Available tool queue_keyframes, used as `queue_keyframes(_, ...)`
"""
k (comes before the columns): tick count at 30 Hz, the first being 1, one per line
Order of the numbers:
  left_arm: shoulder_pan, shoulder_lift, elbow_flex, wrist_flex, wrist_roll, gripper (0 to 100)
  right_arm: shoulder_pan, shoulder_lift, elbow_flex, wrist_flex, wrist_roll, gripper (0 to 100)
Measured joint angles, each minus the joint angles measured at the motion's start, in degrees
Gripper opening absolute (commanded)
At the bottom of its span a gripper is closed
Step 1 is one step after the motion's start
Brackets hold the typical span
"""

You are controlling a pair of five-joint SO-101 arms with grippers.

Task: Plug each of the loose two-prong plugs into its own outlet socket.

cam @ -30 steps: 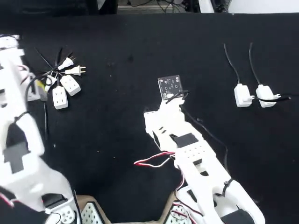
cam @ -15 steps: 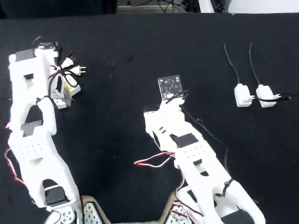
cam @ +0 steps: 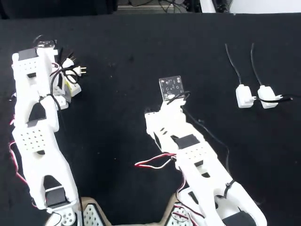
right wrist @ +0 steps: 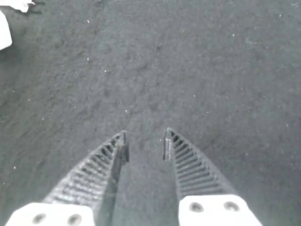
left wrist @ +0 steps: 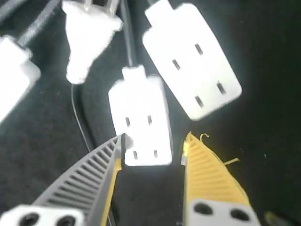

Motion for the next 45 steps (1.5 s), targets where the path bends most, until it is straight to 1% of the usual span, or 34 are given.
queue_keyframes(6, -1.85, 4.84, -5.71, 0.0, 0.26, 21, 0.0, 0.0, 0.0, 0.0, 0.0, 11.9)
queue_keyframes(14, -1.67, 9.14, -9.32, 0.09, 0.26, 21, 0.0, 0.0, 0.0, 0.0, 0.0, 11.9)
queue_keyframes(19, -1.58, 9.76, -13.01, 5.45, 0.26, 21, 0.0, 0.0, 0.0, 0.0, 0.0, 11.9)
queue_keyframes(24, -1.58, 10.02, -15.47, 7.12, 0.26, 21, 0.0, 0.0, 0.0, 0.0, 0.0, 11.9)
queue_keyframes(26, -1.58, 10.02, -15.74, 7.38, 0.26, 15, 0.0, 0.0, 0.0, 0.0, 0.0, 11.9)
queue_keyframes(28, -1.58, 10.02, -15.82, 7.38, 0.26, 5, 0.0, 0.0, 0.0, 0.0, 0.0, 11.9)
queue_keyframes(29, -1.58, 10.02, -15.82, 7.56, 0.26, 2, 0.0, 0.0, 0.0, 0.0, 0.0, 11.9)
queue_keyframes(31, -1.58, 10.02, -15.82, 7.56, 0.26, 6, 0.0, 0.0, 0.0, 0.0, 0.0, 11.9)
queue_keyframes(34, -1.58, 10.02, -15.82, 7.56, 0.26, 3, 0.0, 0.0, 0.0, 0.0, 0.0, 11.9)
queue_keyframes(39, -1.58, 9.93, -15.82, 8.7, 0.26, 3, 0.0, 0.0, 0.0, 0.0, 0.0, 11.9)
queue_keyframes(42, -2.99, 6.68, -14.24, 8.7, 0.26, 3, 0.0, 0.0, 0.0, 0.0, 0.0, 11.9)
queue_keyframes(45, -4.75, 0.35, -8.35, 8.7, 0.26, 3, 0.0, 0.0, 0.0, 0.0, 0.0, 11.9)
